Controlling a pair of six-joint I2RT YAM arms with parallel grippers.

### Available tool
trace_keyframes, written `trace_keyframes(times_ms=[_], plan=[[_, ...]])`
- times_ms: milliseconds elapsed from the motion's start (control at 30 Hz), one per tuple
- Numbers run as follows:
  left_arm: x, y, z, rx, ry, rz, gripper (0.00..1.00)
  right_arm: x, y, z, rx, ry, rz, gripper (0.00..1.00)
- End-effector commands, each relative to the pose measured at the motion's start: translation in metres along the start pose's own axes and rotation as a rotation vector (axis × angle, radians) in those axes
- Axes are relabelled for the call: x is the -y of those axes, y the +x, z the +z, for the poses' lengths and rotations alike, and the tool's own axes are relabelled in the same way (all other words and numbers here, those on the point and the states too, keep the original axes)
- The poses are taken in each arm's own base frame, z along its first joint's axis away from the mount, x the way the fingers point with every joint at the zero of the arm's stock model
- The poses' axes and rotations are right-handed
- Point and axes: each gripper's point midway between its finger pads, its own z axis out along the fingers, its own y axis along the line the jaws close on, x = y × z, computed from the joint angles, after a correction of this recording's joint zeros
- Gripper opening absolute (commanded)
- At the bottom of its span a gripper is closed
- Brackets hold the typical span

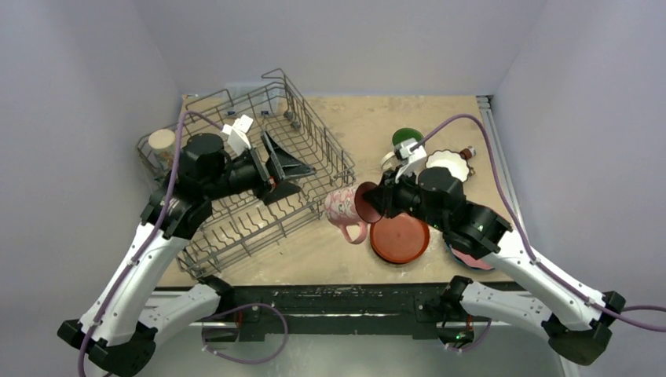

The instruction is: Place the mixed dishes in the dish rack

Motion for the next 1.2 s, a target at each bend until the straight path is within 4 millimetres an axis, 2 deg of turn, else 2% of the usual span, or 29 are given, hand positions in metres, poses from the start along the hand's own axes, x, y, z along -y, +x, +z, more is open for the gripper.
trace_keyframes(times_ms=[0,133,233,300,400,533,700,800,900,1000,1167], plan=[[0.055,-0.007,-0.002,-0.014,0.262,-0.024,1.00,-0.032,-0.126,-0.029,0.367,-0.063,0.094,0.00],[0.072,-0.004,-0.003,-0.053,0.355,-0.012,0.97,-0.032,-0.167,-0.036,0.447,-0.139,0.188,0.00],[0.082,-0.003,-0.009,-0.051,0.419,0.002,1.00,-0.026,-0.190,-0.045,0.519,-0.211,0.254,0.00],[0.088,0.001,-0.009,-0.084,0.466,-0.011,1.00,-0.031,-0.202,-0.056,0.579,-0.271,0.254,0.00],[0.104,0.010,-0.007,-0.147,0.560,-0.015,1.00,-0.044,-0.213,-0.066,0.630,-0.362,0.265,0.00],[0.117,0.021,0.000,-0.180,0.602,-0.023,1.00,-0.062,-0.220,-0.076,0.659,-0.482,0.272,0.00],[0.132,0.023,0.009,-0.176,0.662,-0.055,0.97,-0.067,-0.226,-0.083,0.702,-0.528,0.276,0.00],[0.142,0.026,0.016,-0.188,0.698,-0.105,0.90,-0.068,-0.228,-0.083,0.718,-0.547,0.295,0.00],[0.153,0.028,0.019,-0.185,0.739,-0.132,0.76,-0.067,-0.226,-0.081,0.727,-0.565,0.320,0.00],[0.153,0.026,0.027,-0.159,0.709,-0.166,0.60,-0.066,-0.225,-0.080,0.730,-0.563,0.315,0.00],[0.152,0.018,0.030,-0.066,0.672,-0.196,0.42,-0.053,-0.222,-0.069,0.718,-0.489,0.360,0.00]])
